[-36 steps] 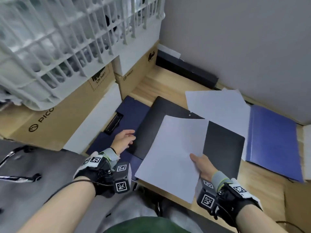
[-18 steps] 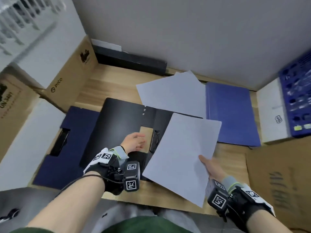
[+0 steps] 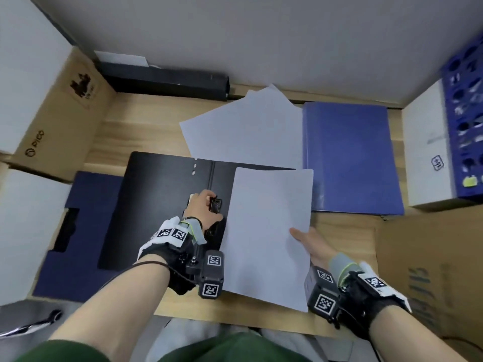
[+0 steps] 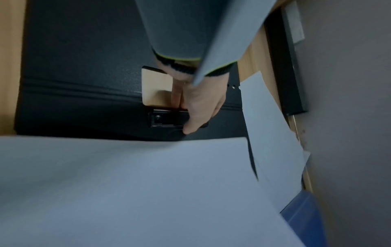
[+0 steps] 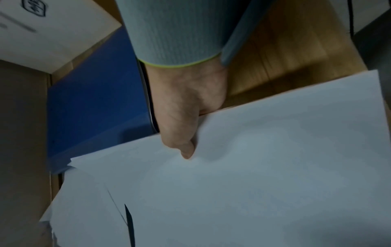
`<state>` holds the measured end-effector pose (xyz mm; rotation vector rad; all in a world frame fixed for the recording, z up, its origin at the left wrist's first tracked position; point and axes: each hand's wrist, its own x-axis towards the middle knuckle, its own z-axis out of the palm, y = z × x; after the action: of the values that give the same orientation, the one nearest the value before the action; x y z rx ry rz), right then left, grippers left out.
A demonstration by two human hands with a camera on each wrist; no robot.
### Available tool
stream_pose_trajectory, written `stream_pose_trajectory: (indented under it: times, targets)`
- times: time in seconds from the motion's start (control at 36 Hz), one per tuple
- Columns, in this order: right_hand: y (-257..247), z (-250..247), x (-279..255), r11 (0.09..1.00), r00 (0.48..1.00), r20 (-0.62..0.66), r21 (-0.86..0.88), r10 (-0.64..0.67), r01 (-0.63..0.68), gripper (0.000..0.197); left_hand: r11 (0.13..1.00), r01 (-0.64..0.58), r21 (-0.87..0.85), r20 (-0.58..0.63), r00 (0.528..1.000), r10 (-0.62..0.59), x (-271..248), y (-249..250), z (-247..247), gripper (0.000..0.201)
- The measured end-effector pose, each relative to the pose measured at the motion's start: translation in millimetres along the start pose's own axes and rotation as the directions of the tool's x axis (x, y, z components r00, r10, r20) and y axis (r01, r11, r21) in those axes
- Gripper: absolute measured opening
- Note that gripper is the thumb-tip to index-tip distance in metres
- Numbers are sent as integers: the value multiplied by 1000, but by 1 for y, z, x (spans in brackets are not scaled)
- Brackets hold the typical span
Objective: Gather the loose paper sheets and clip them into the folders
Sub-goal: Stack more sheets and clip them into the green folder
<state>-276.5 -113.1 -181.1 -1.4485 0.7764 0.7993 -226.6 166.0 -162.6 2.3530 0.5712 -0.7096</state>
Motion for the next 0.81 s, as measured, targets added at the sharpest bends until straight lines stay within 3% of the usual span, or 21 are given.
stream_pose_trajectory:
  times: [0.11,0.19,0.28,0.5,0.81]
  targets:
    - [0,11,9,1000,1000,7,-30,8,-8,36,979,-65,191,-9,998,68,3,8,-1,49]
    - [0,18,12,997,1000,-21,-76,7,-8,32,967,-79,241,4,997,81,4,13,-4,49]
    - [4,20,19,994,998,-54,-109,10,-16,40,972,-84,220,25,996,80,6,15,-8,46]
    - [-10,28,14,989,994,-106,-144,-1,-15,30,996,-47,77,88,995,40,15,7,-24,38]
    - [-15,32,4,991,991,-124,-134,-44,27,28,999,-14,41,153,988,8,24,4,-30,38]
